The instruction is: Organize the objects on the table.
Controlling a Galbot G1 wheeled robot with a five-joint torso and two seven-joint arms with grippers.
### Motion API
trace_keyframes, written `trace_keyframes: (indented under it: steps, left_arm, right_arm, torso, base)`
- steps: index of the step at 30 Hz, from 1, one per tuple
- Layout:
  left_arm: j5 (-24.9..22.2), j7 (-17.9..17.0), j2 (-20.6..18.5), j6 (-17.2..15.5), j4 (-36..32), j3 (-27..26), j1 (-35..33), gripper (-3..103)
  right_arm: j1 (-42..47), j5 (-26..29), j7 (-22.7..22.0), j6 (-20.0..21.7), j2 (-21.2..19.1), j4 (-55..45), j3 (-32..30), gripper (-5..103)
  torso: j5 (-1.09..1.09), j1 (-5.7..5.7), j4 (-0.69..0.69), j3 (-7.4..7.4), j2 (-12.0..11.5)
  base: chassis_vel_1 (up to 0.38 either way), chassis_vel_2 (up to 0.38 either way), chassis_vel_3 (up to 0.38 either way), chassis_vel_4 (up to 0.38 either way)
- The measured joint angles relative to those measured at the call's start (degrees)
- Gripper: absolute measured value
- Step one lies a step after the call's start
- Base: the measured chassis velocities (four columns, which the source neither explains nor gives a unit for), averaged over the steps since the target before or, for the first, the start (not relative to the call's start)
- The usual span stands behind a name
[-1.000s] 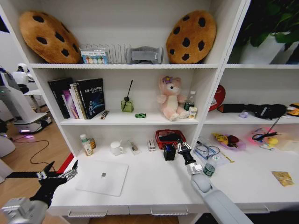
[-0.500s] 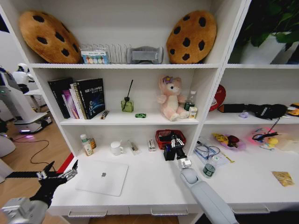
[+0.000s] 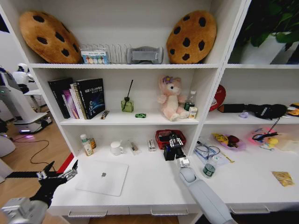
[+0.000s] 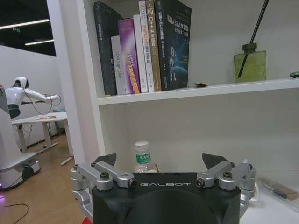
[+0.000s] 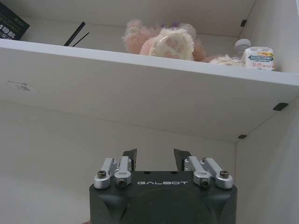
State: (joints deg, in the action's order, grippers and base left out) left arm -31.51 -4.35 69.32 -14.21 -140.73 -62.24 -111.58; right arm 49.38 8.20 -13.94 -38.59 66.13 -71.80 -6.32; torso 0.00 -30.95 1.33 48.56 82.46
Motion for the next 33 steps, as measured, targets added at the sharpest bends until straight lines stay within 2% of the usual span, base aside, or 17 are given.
trace_keyframes:
  steps: [1, 2, 6, 8, 11, 12, 14, 17, 20, 29, 31, 33]
  left_arm:
    - [0.0, 0.0, 0.0, 0.0, 0.0, 0.0, 0.0, 100]
    - [0.0, 0.0, 0.0, 0.0, 0.0, 0.0, 0.0, 100]
    - [0.0, 0.0, 0.0, 0.0, 0.0, 0.0, 0.0, 100]
    - [0.0, 0.0, 0.0, 0.0, 0.0, 0.0, 0.0, 100]
    - [0.0, 0.0, 0.0, 0.0, 0.0, 0.0, 0.0, 100]
    - [0.0, 0.0, 0.0, 0.0, 0.0, 0.0, 0.0, 100]
    - [0.0, 0.0, 0.0, 0.0, 0.0, 0.0, 0.0, 100]
    - [0.0, 0.0, 0.0, 0.0, 0.0, 0.0, 0.0, 100]
    - [0.0, 0.0, 0.0, 0.0, 0.0, 0.0, 0.0, 100]
    - [0.0, 0.0, 0.0, 0.0, 0.0, 0.0, 0.0, 100]
    - [0.0, 0.0, 0.0, 0.0, 0.0, 0.0, 0.0, 100]
    - [0.0, 0.0, 0.0, 0.0, 0.0, 0.0, 0.0, 100]
  right_arm:
    - [0.3, 0.1, 0.1, 0.0, -0.2, -0.2, -0.2, 52]
    - [0.3, 0.1, 0.1, 0.0, -0.2, -0.2, -0.2, 52]
    - [1.1, 0.3, 0.2, 0.1, -0.8, -0.9, -0.7, 74]
    - [1.1, 0.3, 0.2, 0.1, -0.8, -0.9, -0.7, 74]
    - [2.3, 0.7, 0.2, 0.3, -1.6, -2.6, -1.1, 89]
    - [2.3, 0.7, 0.2, 0.3, -1.6, -2.6, -1.1, 89]
    - [4.2, 1.7, 0.2, 1.5, -3.3, -6.1, -1.7, 98]
    - [4.6, 2.0, 0.2, 2.0, -3.8, -7.0, -1.9, 100]
    - [8.5, 4.2, 0.1, 4.5, -6.7, -13.7, -2.6, 100]
    - [12.6, 5.1, -1.3, 6.6, -7.8, -19.9, -3.4, 100]
    - [14.1, 6.1, -2.7, 7.9, -8.0, -22.4, -3.4, 100]
    - [16.7, 9.2, -6.2, 11.3, -8.3, -26.8, -2.9, 100]
  torso:
    - [0.00, 0.00, 0.00, 0.00, 0.0]
    - [0.00, 0.00, 0.00, 0.00, 0.0]
    - [0.00, 0.00, 0.00, 0.00, 0.0]
    - [0.00, 0.00, 0.00, 0.00, 0.0]
    - [0.00, 0.00, -0.01, 0.00, 0.0]
    - [0.00, 0.00, -0.01, 0.00, 0.0]
    - [0.00, 0.00, -0.01, 0.00, 0.0]
    - [-0.01, 0.00, 0.00, 0.00, 0.0]
    - [-0.01, 0.00, 0.00, -0.01, 0.0]
    - [0.00, 0.00, 0.00, 0.00, 0.0]
    - [0.00, 0.00, 0.00, 0.00, 0.0]
    - [-0.02, 0.00, -0.01, 0.00, 0.0]
  base:
    - [0.000, 0.000, 0.000, 0.000]
    - [0.000, 0.000, 0.000, 0.000]
    - [0.000, 0.000, 0.000, 0.000]
    - [0.000, 0.000, 0.000, 0.000]
    - [0.000, 0.000, 0.000, 0.000]
    - [0.000, 0.000, 0.000, 0.000]
    - [0.000, 0.000, 0.000, 0.000]
    - [0.000, 0.000, 0.000, 0.000]
    - [0.000, 0.000, 0.000, 0.000]
    - [0.000, 0.000, 0.000, 0.000]
    - [0.000, 0.000, 0.000, 0.000]
    - [0.000, 0.000, 0.000, 0.000]
